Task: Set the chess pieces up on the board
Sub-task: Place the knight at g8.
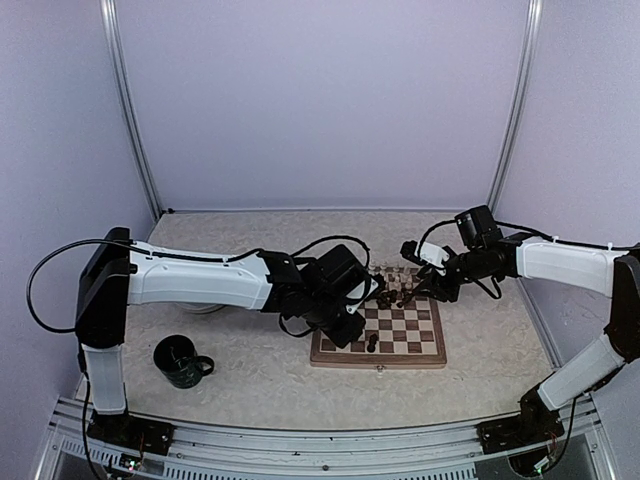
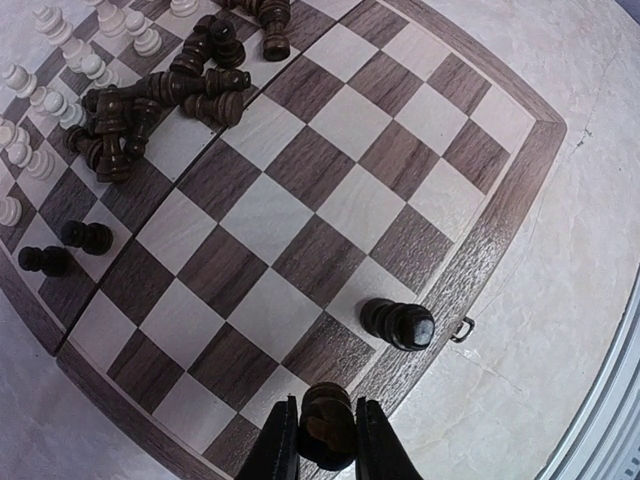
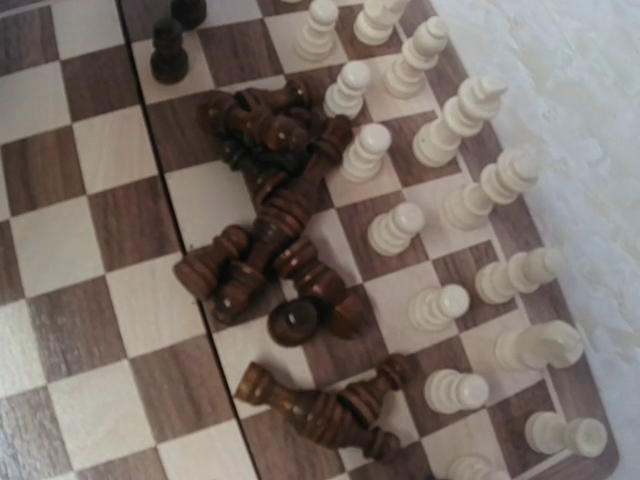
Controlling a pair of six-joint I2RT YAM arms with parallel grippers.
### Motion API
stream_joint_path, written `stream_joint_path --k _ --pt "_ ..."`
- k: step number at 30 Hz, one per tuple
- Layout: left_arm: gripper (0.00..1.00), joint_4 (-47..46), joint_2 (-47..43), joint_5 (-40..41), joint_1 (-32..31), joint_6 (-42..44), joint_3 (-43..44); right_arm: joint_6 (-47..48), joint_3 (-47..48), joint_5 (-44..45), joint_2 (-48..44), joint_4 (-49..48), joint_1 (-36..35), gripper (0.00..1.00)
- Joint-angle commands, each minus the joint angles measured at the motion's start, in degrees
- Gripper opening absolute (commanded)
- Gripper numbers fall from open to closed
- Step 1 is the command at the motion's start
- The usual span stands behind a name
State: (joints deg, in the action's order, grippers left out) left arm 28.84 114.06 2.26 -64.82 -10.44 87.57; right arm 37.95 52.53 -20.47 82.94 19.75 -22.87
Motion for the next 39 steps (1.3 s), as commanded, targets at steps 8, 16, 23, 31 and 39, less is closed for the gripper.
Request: stream_joint_path --k 8,16,23,31,39 --pt "0.16 1.2 1.3 3.0 -0.3 -1.8 -1.2 0.4 -0.6 -0.1 -0.1 -0.7 -0.6 0.43" --pt "0.16 1.7 1.9 2.7 -0.3 -1.9 -1.7 0.5 -0.5 0.0 0.3 -0.7 -0.6 0.43" --pt "0.16 2.2 2.3 3.9 -0.3 -2.0 -2.3 0.4 -0.5 0.0 0.4 -0.6 -0.6 0.43" --pt "0.2 2.2 3.0 3.4 -0.3 -2.0 -2.3 0.5 -0.5 0.0 0.4 -0.5 -0.6 0.43" --pt "0.39 3.1 2.8 3.1 -0.2 -2.1 -1.1 0.4 -0.5 -0.2 0.4 -0.5 -0.6 0.43"
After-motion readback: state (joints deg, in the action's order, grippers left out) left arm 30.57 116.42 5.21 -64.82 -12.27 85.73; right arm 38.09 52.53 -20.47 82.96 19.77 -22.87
